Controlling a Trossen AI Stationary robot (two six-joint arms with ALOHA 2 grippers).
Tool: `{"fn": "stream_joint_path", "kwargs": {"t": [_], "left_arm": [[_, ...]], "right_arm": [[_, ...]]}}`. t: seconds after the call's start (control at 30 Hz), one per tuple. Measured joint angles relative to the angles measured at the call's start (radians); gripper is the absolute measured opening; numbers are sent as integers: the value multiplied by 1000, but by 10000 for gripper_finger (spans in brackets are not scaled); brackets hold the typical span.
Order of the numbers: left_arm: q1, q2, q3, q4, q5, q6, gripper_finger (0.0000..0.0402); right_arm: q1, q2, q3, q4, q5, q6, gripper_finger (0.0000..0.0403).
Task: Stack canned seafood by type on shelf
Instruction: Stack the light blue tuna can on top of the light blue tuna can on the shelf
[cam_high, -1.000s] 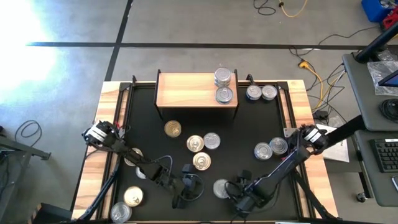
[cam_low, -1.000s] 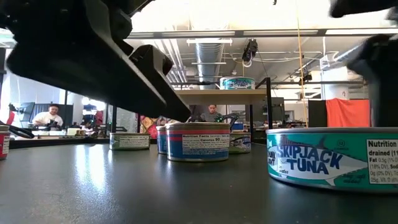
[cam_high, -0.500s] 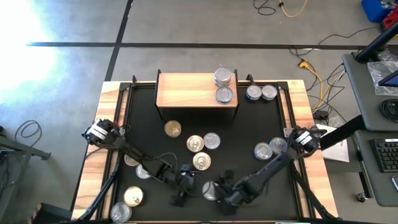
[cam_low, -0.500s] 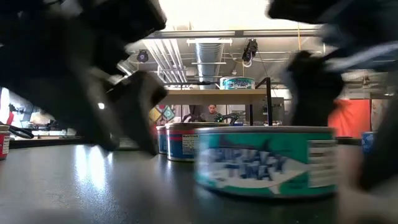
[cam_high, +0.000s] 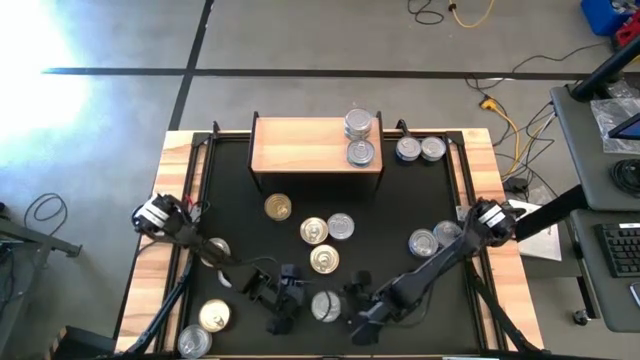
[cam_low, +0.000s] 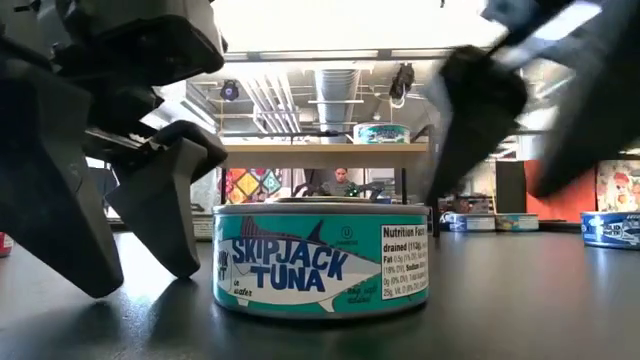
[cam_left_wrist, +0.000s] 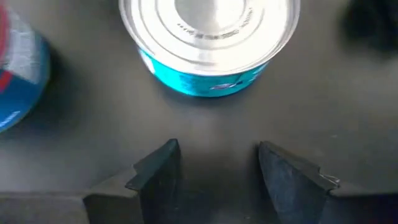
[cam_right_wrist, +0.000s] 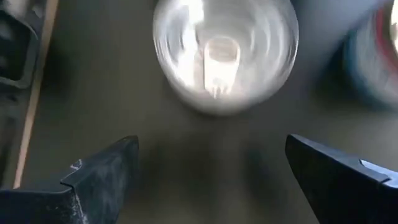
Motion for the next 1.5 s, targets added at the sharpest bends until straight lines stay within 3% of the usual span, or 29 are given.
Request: {"fn": "stream_joint_path", "kwargs": {"t": [0.23, 0.37, 0.57, 0.7, 0.93, 1.23, 1.5], "left_arm": [[-2, 1, -39, 103, -71, 29, 213], [2, 24, -87, 291, -74, 41, 213], [1, 72, -88, 380, -94, 48, 213], [1, 99, -90, 469, -55, 48, 213], [2, 123, -82, 508, -74, 57, 213], [3, 125, -77, 522, -99, 80, 213], [5, 125, -75, 523, -99, 90, 213]], "right_arm": [[80, 53, -58, 92, 241, 122, 396], [87, 116, -76, 272, 273, 111, 396], [90, 218, -70, 512, 393, 110, 396], [90, 249, -72, 598, 471, 109, 396], [76, 255, -76, 661, 501, 43, 396], [57, 251, -80, 665, 477, 76, 396], [27, 244, -81, 635, 391, 131, 400]]}}
